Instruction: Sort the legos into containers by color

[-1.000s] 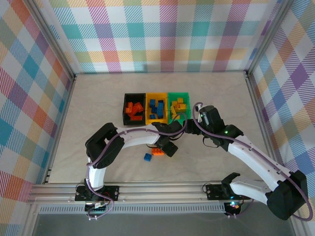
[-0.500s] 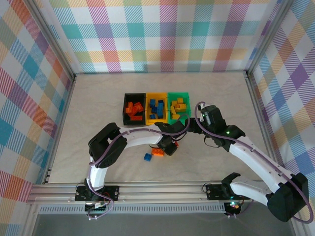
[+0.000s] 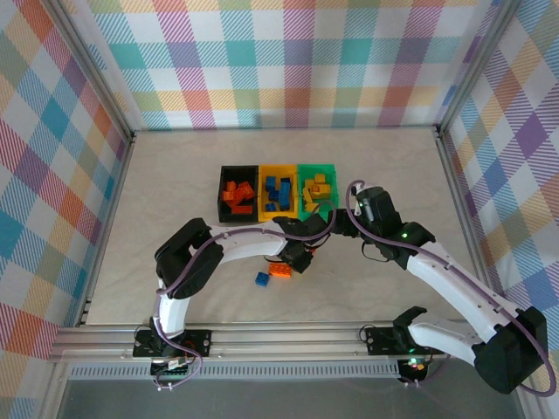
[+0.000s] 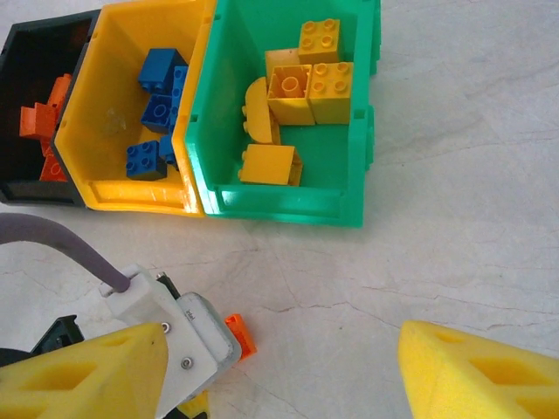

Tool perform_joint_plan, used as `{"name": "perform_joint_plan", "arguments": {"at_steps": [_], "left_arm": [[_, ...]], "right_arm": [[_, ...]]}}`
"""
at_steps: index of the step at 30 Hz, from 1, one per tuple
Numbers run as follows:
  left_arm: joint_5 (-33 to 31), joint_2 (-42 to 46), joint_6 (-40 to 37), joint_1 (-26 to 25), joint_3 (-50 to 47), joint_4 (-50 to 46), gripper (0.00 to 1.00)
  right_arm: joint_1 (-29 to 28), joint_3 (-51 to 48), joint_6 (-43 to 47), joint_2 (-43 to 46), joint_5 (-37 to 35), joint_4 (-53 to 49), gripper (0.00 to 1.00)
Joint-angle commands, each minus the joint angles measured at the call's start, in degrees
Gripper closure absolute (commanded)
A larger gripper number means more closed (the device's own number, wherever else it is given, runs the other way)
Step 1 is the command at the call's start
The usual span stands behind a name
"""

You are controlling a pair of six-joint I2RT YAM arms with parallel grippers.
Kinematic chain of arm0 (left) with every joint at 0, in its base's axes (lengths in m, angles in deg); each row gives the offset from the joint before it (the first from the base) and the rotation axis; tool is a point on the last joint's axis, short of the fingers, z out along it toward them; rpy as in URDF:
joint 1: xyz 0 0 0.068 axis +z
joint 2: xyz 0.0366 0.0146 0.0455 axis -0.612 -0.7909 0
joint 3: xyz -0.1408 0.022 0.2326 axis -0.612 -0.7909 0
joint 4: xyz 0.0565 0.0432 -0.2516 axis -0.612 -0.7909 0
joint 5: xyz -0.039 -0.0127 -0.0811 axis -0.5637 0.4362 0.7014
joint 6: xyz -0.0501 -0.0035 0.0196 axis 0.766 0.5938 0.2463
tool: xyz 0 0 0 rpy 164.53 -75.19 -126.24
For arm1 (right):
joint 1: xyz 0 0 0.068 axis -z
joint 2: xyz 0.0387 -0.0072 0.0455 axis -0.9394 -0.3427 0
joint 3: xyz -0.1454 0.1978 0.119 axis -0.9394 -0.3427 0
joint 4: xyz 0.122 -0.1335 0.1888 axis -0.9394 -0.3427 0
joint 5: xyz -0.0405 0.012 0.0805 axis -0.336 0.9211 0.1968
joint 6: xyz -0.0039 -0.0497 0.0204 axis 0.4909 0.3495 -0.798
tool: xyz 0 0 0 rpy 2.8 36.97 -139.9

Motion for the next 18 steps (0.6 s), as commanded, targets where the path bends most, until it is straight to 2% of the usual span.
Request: {"name": "perform_joint_plan", "arguments": {"at_steps": [1,10,18], "left_arm": [[-1.6,5.4,1.7,-0.1,-1.6,2.3,0.69],[-3.1,14.2,4.8,2.1,-8.5,2.6,0.71],[-6.6,24.2,7.4,7.4,-16.2,1.7,0.71]], "right_arm": [[-0.8,-0.7,-0.5,0.2,2.7,1.2,0.30],[-0.8,-0.8,-0.7,-0.3,3.0,1.8,0.30],[-0.8,-1.1,-0.8,-0.4,3.5,2.7,0.30]]}}
